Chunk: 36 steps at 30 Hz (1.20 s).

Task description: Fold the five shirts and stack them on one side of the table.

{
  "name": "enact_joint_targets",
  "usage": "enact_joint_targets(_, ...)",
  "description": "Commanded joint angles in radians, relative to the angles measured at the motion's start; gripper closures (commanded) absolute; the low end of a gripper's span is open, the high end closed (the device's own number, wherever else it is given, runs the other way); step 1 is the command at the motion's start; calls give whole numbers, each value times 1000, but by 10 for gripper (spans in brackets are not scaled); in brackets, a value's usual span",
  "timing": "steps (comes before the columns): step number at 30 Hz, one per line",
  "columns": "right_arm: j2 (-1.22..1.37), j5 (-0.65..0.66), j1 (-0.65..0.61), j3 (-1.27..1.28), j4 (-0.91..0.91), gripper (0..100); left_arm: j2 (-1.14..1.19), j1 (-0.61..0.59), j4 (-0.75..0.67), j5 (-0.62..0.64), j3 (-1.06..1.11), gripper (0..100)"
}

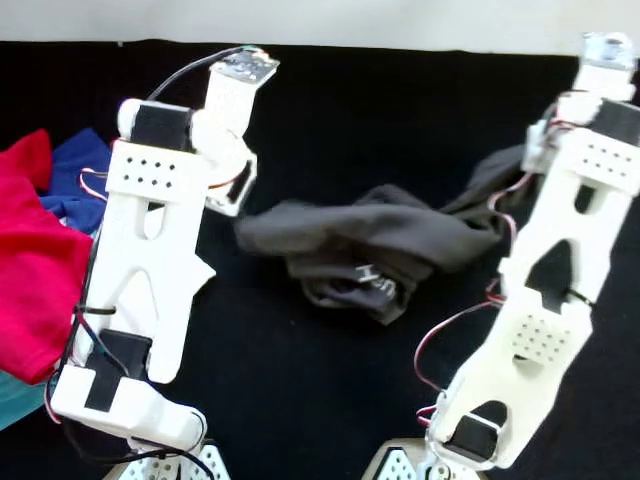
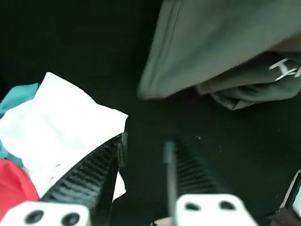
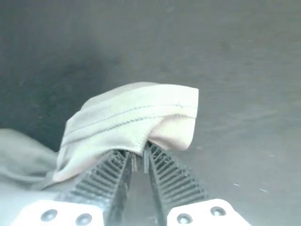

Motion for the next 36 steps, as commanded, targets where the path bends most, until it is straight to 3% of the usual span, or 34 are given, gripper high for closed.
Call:
enact_joint_targets(1, -76, 40, 58, -90, 30, 993, -30, -21, -112, 46, 82, 771)
enact_joint_targets(4, -74, 68, 65, -41, 22, 993, -31, -53, -241, 44, 188, 777)
enact_joint_targets(7, -74, 74, 65, -12, 21, 993, -35, -51, -253, 44, 251, 776)
enact_joint_targets(12, -77, 74, 58, -13, 21, 993, -30, 94, -230, 38, 387, 776)
enact_joint_targets(15, -77, 74, 62, -13, 30, 993, -30, 160, -396, 38, 513, 776)
enact_joint_targets(20, -114, 74, 90, -5, 59, 993, -30, 154, -738, 40, 664, 774)
enact_joint_targets(24, -216, 74, 108, 44, 61, 993, 25, 128, -867, 40, 684, 776)
enact_joint_targets(27, -308, 74, 87, 142, 61, 990, 142, 105, -879, 40, 619, 791)
enact_joint_targets(31, -437, 71, 45, 305, 59, 990, 225, 90, -790, 44, 484, 1000)
enact_joint_targets(36, -573, 69, -8, 464, 58, 990, 223, 94, -583, 44, 295, 991)
